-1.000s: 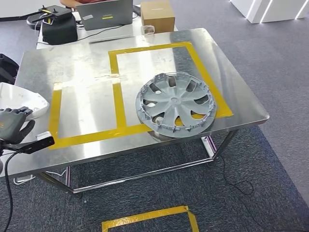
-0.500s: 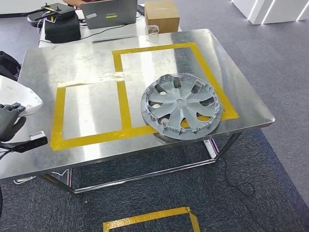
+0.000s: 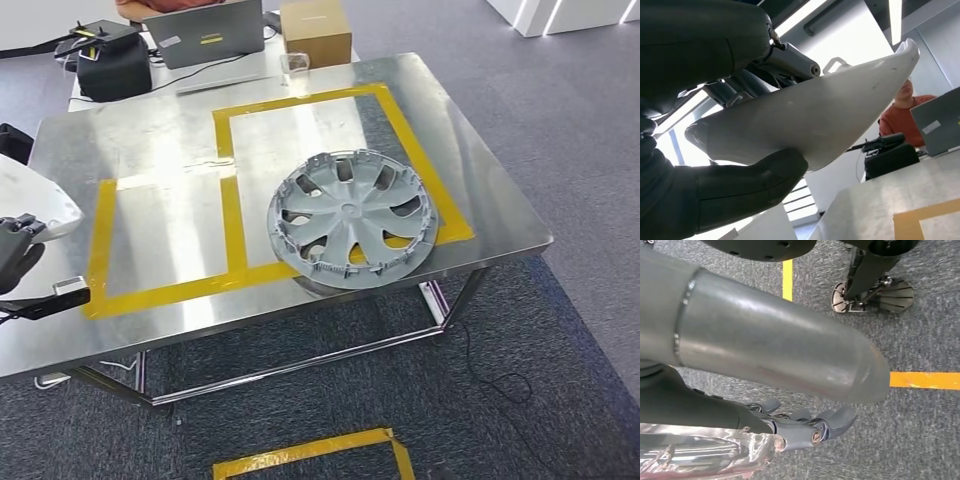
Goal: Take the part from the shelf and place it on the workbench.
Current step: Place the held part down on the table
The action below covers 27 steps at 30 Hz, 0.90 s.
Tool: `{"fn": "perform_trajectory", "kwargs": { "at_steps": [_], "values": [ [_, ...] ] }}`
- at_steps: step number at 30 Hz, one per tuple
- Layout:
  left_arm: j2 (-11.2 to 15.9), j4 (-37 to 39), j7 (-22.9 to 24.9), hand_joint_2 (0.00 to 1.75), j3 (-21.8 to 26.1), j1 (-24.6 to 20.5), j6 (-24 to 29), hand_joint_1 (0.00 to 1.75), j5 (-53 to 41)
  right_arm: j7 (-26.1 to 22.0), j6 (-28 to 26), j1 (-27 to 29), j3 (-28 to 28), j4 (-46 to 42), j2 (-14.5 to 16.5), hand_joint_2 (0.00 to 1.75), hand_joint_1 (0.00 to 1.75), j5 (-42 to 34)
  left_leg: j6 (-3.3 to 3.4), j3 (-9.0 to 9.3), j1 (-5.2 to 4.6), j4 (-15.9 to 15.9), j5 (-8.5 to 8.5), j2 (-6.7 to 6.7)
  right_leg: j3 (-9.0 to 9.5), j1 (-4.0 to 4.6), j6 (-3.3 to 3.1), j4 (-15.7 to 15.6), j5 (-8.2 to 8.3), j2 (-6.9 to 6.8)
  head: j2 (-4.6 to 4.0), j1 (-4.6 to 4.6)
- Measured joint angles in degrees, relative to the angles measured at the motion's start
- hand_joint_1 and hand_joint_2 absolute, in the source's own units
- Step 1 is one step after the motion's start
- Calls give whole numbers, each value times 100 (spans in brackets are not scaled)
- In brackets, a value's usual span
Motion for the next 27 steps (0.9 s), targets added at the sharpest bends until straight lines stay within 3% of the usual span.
{"fn": "perform_trajectory", "kwargs": {
  "at_steps": [2,3,4,6,8,9,13,15,17,19,20,21,23,24,27],
  "values": [
    [16,-8,5,175,-38,-7,3,175,-44,-20,-2,-2,-1,0,3,0,0,-13,-31,-375,4,757,-292,1,-1,2,-18,1,-5,-5,0,-2],
    [21,-14,5,175,-58,-3,4,175,-60,-31,-6,-1,-2,0,7,0,0,-20,-38,-475,9,936,-306,1,0,3,-21,2,-8,-6,0,-3],
    [29,-26,7,175,-73,1,10,175,-79,-43,-11,-2,-3,0,13,0,0,-26,-42,-481,17,920,-219,2,2,3,-19,4,-10,-7,0,-3],
    [67,-73,20,175,-82,-2,36,87,-120,-65,-25,-7,-4,0,31,0,0,-37,-51,-161,40,259,186,16,14,-1,2,6,-21,-2,-1,-4],
    [103,-116,58,175,-92,-24,83,0,-162,-81,-37,-15,-4,0,43,0,0,-43,-43,191,43,-434,415,23,9,21,56,25,-42,6,-1,-7],
    [109,-131,79,175,-99,-28,108,0,-179,-86,-42,-16,-4,0,44,0,0,-43,-19,263,37,-585,423,20,2,32,89,29,-45,9,-1,-7],
    [114,-181,87,0,-119,7,169,0,-169,-95,-58,-15,-4,0,44,0,0,-45,153,273,27,-634,386,9,-57,27,209,114,-131,-5,-1,13],
    [115,-218,46,0,-114,12,194,0,-104,-92,-64,-23,-4,0,44,0,0,-45,218,286,28,-640,383,12,-313,28,243,635,-407,-24,-1,44],
    [114,-231,10,0,-114,34,203,0,-51,-86,-66,-23,-4,0,44,0,0,-44,251,290,5,-637,373,13,-717,35,241,1418,-710,-28,0,66],
    [113,-231,-9,0,-115,60,203,0,-23,-80,-66,-11,-4,0,45,0,0,-43,268,301,-24,-635,361,9,-902,46,213,1706,-699,-27,-1,71],
    [113,-232,-13,0,-114,66,203,0,-16,-79,-66,-8,-4,0,45,0,0,-43,271,315,-37,-634,355,5,-814,56,183,1485,-530,-27,-1,71],
    [114,-236,-15,0,-111,68,203,0,-14,-78,-66,-8,-4,0,45,0,0,-43,271,335,-47,-634,346,0,-633,71,145,1100,-308,-26,-1,71],
    [116,-245,-15,0,-107,66,204,0,-8,-78,-64,-20,-4,0,44,0,0,-42,250,362,-67,-629,327,-9,-243,104,76,334,-22,-25,0,69],
    [120,-249,-15,0,-104,66,210,0,-2,-78,-61,-27,-4,0,44,0,0,-40,228,362,-72,-627,324,-11,-138,117,59,143,21,-23,0,67],
    [131,-272,-10,0,-89,88,267,0,23,-73,-49,-23,-5,0,44,0,0,-30,143,356,-64,-640,332,-14,-97,131,16,63,29,-15,-1,64]
  ]
}}
